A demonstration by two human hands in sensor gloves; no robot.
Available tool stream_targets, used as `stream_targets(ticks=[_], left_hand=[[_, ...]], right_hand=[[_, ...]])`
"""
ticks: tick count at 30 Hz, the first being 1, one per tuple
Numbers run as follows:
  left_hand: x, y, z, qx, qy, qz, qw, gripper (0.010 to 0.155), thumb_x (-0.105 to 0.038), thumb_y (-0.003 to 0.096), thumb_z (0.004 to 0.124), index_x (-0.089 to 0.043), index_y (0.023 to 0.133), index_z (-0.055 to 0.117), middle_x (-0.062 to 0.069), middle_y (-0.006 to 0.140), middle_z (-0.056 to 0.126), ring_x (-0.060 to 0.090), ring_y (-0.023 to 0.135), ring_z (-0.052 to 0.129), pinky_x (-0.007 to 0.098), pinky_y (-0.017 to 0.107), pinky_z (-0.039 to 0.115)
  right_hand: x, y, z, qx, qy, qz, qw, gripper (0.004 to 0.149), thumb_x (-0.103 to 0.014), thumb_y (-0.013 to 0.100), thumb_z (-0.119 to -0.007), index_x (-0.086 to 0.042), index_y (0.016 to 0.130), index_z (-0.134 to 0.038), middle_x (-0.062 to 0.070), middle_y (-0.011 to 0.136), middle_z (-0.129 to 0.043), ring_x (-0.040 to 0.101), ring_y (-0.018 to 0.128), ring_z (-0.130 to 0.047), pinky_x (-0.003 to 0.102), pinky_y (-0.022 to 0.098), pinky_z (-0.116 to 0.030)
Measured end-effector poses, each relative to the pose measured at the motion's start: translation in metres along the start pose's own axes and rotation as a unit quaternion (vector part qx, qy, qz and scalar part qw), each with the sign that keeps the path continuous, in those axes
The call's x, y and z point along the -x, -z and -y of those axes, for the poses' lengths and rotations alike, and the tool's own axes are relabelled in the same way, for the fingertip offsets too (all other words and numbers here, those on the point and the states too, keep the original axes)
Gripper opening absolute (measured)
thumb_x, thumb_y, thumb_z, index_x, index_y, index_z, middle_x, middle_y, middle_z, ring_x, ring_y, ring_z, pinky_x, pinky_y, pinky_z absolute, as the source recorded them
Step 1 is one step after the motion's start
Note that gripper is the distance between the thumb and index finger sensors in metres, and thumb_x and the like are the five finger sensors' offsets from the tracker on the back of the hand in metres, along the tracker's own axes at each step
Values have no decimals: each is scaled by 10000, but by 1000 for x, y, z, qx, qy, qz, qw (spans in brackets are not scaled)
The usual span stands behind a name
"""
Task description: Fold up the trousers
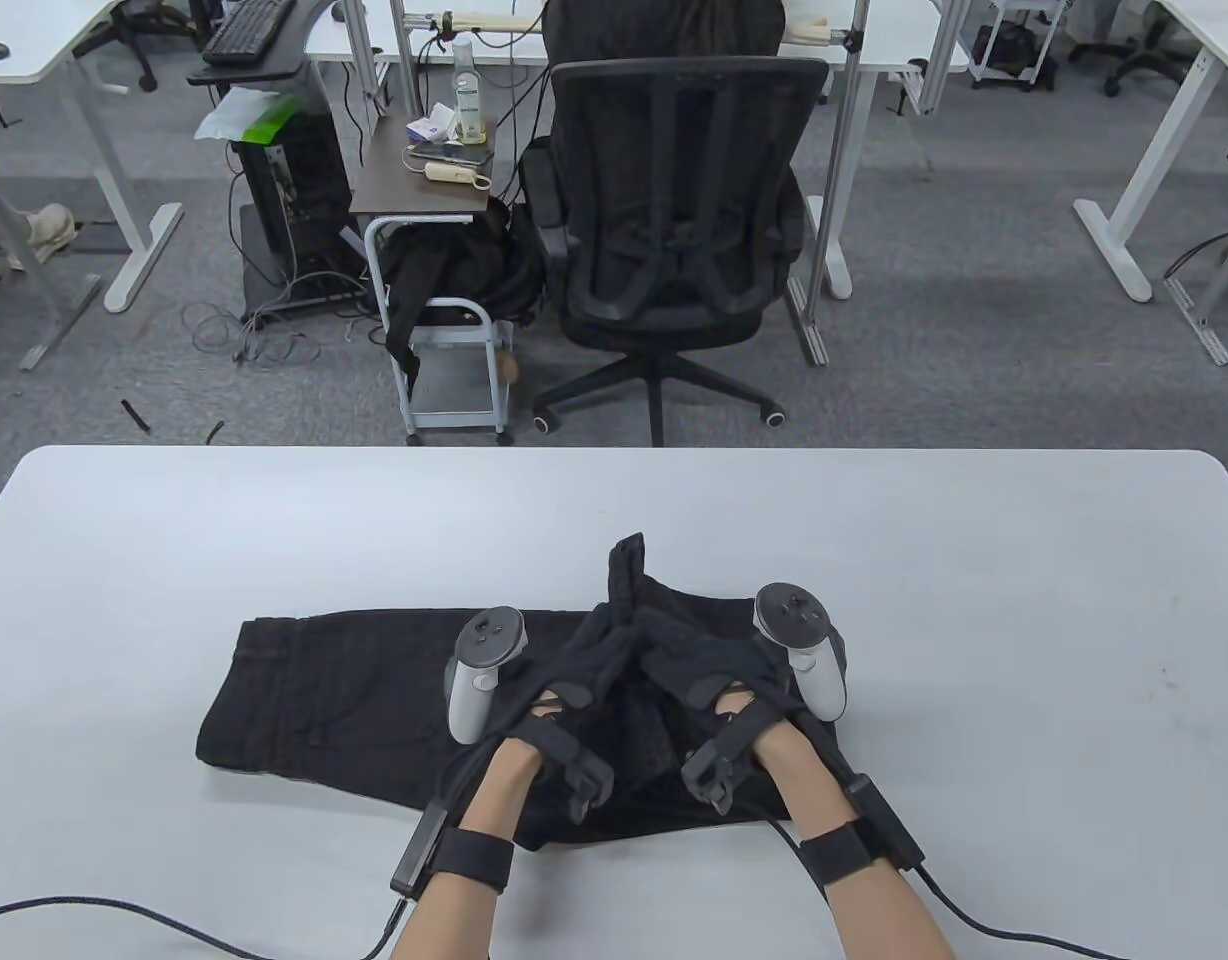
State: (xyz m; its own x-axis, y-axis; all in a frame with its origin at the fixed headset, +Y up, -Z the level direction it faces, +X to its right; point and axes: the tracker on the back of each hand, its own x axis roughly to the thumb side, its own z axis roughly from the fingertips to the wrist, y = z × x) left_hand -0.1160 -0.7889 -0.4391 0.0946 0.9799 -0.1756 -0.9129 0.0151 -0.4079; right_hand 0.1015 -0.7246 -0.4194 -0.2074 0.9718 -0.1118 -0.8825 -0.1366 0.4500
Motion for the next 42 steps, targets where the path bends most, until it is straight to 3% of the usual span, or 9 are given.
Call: stream_targets(ticks=[7, 12, 14, 20, 27, 30, 33, 36, 42], left_hand=[[1, 1, 0, 0, 7, -2, 1000, 767, -578, 524, 673, -227, 1089, 291, 149, 1109, 673, 414, 975, 733, 572, 721, 615], [-6, 3, 7, 6, 39, 6, 999, 750, -570, 522, 681, -246, 1093, 318, 147, 1121, 664, 417, 988, 718, 580, 725, 604], [-11, 1, 8, -3, 67, 12, 998, 764, -572, 517, 690, -243, 1093, 312, 145, 1133, 647, 423, 1004, 694, 585, 728, 595], [-21, -4, 6, -1, 74, 18, 997, 831, -609, 508, 706, -220, 1094, 263, 137, 1183, 523, 427, 1063, 587, 596, 744, 556], [-26, -4, 11, -16, 152, 17, 988, 877, -598, 490, 788, -200, 1091, 289, 139, 1178, 532, 426, 1063, 597, 602, 741, 565], [-24, -2, 16, -36, 194, 15, 980, 874, -558, 485, 821, -169, 1082, 315, 151, 1156, 576, 426, 1042, 643, 596, 731, 590], [-22, -2, 18, -59, 203, 14, 977, 758, -409, 508, 808, -159, 1073, 370, 155, 1128, 636, 426, 1010, 701, 590, 711, 623], [-20, -3, 14, -52, 173, 12, 983, 664, -343, 524, 713, -181, 1077, 384, 154, 1135, 629, 428, 1013, 695, 589, 710, 623], [-31, -8, 3, 1, 33, 48, 998, 674, -313, 535, 697, -209, 1087, 325, 163, 1200, 428, 441, 1102, 478, 616, 754, 526]], right_hand=[[7, -7, 22, 93, 8, 1, 996, 662, -370, 501, -710, -115, 1067, -479, 185, 1038, -637, 421, 842, -777, 601, 655, -611], [15, 0, 9, 9, 93, 32, 995, 746, -433, 521, -658, -113, 1085, -288, 218, 1126, -307, 532, 1004, -433, 651, 712, -428], [13, 1, 5, -2, 114, 49, 992, 734, -438, 527, -642, -131, 1091, -286, 189, 1141, -300, 549, 1011, -351, 665, 715, -377], [-9, -5, 3, 12, 88, 102, 991, 669, -446, 520, -664, -119, 1077, -488, 192, 1111, -524, 516, 962, -587, 649, 691, -500], [-39, -16, 2, 41, -57, 142, 987, 642, -458, 511, -687, -81, 1029, -635, 224, 1019, -727, 490, 873, -757, 640, 659, -584], [-39, -16, -2, 43, -90, 132, 986, 646, -452, 511, -690, -67, 1027, -633, 238, 1018, -718, 493, 876, -754, 645, 661, -578], [-34, -13, -1, 37, -86, 126, 988, 646, -444, 508, -699, -57, 1022, -643, 247, 1012, -722, 505, 875, -749, 654, 659, -569], [-35, -15, 7, 45, -91, 121, 987, 650, -458, 510, -692, -69, 1028, -633, 230, 1017, -730, 497, 888, -745, 658, 664, -557], [-36, -29, 48, 128, -56, 131, 981, 661, -466, 508, -690, -82, 1039, -603, 224, 1034, -699, 498, 902, -721, 662, 669, -543]])
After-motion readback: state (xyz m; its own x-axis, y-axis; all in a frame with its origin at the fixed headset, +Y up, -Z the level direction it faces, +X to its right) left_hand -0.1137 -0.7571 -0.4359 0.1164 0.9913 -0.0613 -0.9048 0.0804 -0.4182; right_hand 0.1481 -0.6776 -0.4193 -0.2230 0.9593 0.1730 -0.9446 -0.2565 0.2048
